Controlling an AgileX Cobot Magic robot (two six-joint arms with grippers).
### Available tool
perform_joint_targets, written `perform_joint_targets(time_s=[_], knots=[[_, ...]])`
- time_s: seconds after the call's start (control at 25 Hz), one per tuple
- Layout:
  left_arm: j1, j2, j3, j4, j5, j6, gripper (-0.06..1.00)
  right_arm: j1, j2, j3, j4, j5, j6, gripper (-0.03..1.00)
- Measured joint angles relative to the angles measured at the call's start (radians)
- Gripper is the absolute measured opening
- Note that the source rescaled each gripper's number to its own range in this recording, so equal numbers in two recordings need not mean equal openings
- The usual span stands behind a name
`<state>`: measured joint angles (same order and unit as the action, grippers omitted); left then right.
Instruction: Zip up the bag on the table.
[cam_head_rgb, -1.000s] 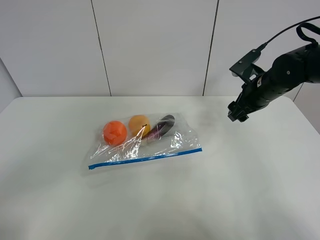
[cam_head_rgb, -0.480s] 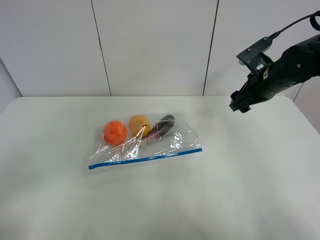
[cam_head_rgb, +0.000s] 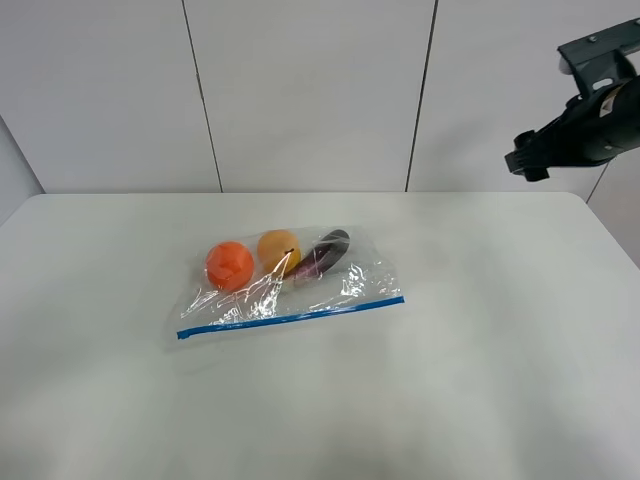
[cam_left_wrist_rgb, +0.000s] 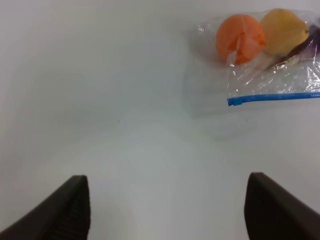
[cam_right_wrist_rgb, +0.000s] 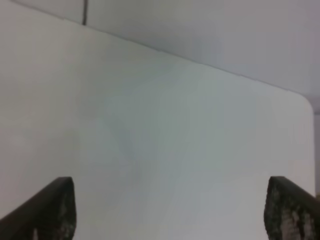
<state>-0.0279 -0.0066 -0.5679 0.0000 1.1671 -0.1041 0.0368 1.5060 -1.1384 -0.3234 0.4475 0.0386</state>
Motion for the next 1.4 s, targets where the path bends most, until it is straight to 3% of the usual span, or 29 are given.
perform_joint_targets(time_s=[0.2, 0.4, 0.84, 1.2, 1.4], knots=[[0.000, 0.000, 0.000, 0.000, 0.000, -0.003, 0.79, -0.030, -0.072, 0.000, 0.028, 0.042, 0.102, 1.00], [0.000, 0.000, 0.000, 0.000, 0.000, -0.003, 0.79, -0.033, -0.146, 0.000, 0.070, 0.097, 0.124, 1.00], [0.000, 0.000, 0.000, 0.000, 0.000, -0.003, 0.79, -0.033, -0.345, 0.000, 0.074, 0.200, 0.086, 1.00], [0.000, 0.000, 0.000, 0.000, -0.001, -0.003, 0.79, -0.033, -0.525, 0.000, 0.251, 0.265, -0.007, 1.00], [0.000, 0.000, 0.000, 0.000, -0.001, -0.003, 0.79, -0.033, -0.574, 0.006, 0.271, 0.399, 0.012, 1.00]])
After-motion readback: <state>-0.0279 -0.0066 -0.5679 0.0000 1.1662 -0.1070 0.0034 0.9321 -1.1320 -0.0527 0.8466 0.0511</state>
